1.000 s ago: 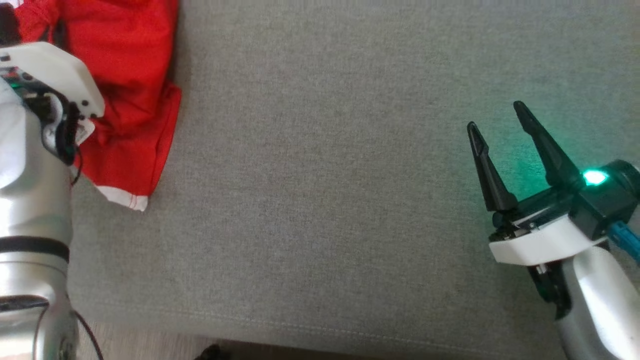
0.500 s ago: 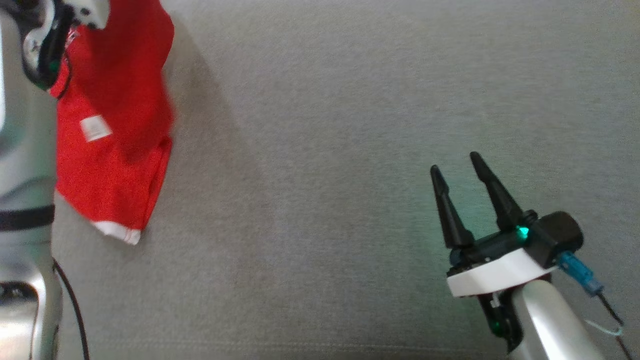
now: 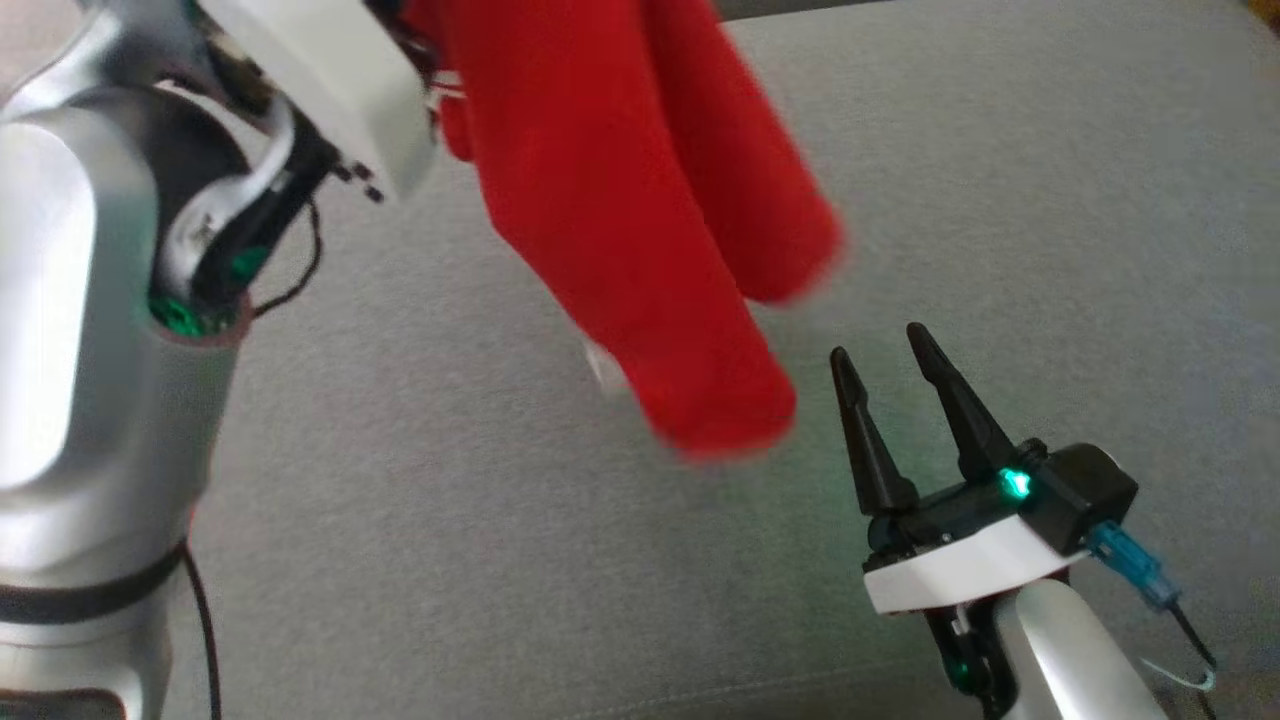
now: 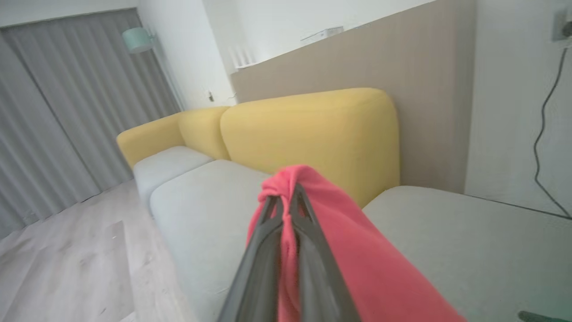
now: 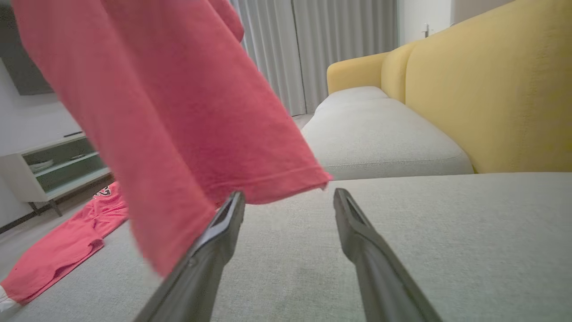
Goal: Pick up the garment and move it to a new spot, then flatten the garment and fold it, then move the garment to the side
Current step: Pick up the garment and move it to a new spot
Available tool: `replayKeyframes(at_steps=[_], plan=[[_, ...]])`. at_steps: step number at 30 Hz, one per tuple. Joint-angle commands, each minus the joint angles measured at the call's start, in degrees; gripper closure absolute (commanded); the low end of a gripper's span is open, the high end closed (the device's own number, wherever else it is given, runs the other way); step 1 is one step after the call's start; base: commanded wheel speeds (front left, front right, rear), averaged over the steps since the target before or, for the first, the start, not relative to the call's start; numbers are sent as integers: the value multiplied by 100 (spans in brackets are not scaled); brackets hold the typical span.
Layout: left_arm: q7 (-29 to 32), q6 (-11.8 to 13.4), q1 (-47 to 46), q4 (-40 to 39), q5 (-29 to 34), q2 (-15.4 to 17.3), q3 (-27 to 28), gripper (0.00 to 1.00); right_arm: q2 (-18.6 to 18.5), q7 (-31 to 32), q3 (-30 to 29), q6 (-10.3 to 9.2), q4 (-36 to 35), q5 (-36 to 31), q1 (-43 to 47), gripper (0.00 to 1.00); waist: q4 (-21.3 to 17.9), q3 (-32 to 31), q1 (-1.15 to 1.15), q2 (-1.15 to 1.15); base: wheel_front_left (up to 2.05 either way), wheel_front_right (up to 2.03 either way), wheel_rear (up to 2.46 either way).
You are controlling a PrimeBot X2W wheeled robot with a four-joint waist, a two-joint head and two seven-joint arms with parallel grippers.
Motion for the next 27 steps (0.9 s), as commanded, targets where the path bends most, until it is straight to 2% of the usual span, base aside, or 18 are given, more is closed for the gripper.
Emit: replayKeyframes(at_steps=[1, 6, 12, 16, 23, 25, 26, 27], plan=[[84, 19, -232, -325, -33, 130, 192, 100, 85, -62, 148, -4, -227, 42, -175, 0, -226, 39, 0, 0, 0, 0, 0], [253, 61, -220, -343, -42, 83, 59, 100, 105, -63, 202, -4, -244, 91, -240, 0, -598, 117, 0, 0, 0, 0, 0], [-26, 44, 23, 580, 0, -17, -315, 100, 118, -63, 328, -4, -262, 185, -283, 0, -1030, 230, 0, 0, 0, 0, 0], [-729, 46, 173, 1755, 87, -252, -481, 100, 121, -63, 453, -4, -286, 328, -330, 0, -1308, 299, 0, 0, 0, 0, 0], [-2429, 21, 205, 3607, -224, -1147, -751, 100, 122, -63, 426, -4, -323, 436, -314, 0, -1571, 361, 0, 0, 0, 0, 0], [-2916, 17, 168, 4022, -263, -1277, -908, 7, 122, -63, 439, -4, -320, 440, -289, 0, -1594, 359, 0, 0, 0, 0, 0], [-2916, 17, 168, 4022, -263, -1277, -908, 7, 122, -63, 439, -4, -320, 440, -289, 0, -1594, 359, 0, 0, 0, 0, 0], [-3072, 16, 170, 4237, -303, -1317, -992, 0, 122, -63, 452, -4, -313, 447, -281, 0, -1603, 338, 0, 0, 0, 0, 0]])
